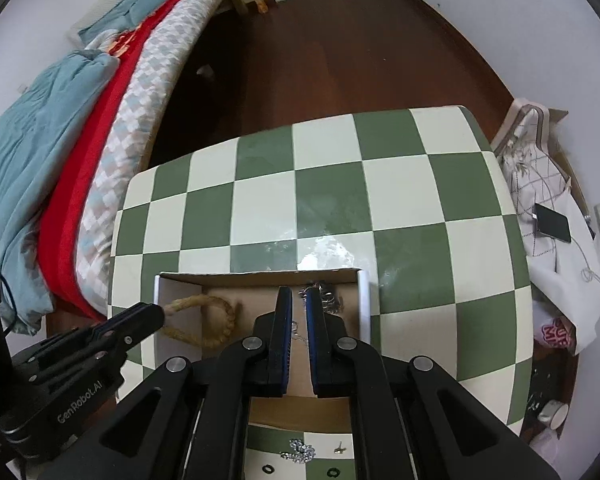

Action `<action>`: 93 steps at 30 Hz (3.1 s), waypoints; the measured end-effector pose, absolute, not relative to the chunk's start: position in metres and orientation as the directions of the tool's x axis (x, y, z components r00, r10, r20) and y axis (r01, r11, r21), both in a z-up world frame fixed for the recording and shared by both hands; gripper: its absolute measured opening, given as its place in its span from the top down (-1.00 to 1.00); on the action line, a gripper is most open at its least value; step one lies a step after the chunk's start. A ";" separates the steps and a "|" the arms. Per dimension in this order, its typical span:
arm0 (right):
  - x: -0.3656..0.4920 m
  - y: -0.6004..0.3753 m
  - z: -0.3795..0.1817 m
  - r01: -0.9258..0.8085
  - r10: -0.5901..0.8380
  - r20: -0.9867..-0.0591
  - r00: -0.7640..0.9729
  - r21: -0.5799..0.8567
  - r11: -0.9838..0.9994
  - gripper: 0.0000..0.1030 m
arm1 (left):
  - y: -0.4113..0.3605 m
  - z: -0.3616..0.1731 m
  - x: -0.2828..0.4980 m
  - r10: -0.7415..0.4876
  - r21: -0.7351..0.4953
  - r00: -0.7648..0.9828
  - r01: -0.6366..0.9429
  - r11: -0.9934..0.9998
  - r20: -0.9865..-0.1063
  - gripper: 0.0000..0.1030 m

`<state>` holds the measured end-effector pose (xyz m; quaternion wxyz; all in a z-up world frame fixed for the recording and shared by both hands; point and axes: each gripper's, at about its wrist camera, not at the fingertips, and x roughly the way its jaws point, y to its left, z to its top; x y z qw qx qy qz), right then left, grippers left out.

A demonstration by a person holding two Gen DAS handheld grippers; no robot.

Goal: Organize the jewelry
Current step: 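Open both grippers over the box and withdraw them, then lower the left gripper onto the black watch band and close it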

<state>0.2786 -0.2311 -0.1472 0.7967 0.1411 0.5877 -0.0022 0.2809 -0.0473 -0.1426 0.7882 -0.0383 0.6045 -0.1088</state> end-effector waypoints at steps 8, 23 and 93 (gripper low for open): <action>0.252 -0.238 -0.134 0.180 0.070 -0.942 0.329 0.135 0.974 -0.18 | -0.037 -0.128 0.263 -0.067 -0.030 0.353 0.107 0.994 -0.933 -0.99; 0.178 -0.218 -0.152 0.169 -0.046 -0.952 0.301 0.006 0.986 -1.00 | -0.029 -0.128 0.190 0.019 0.063 0.414 0.093 0.994 -0.910 -0.99; 0.097 -0.161 -0.252 0.104 0.059 -0.939 0.339 0.099 0.990 0.80 | -0.026 -0.231 0.127 -0.016 0.028 0.222 0.196 0.980 -0.975 0.30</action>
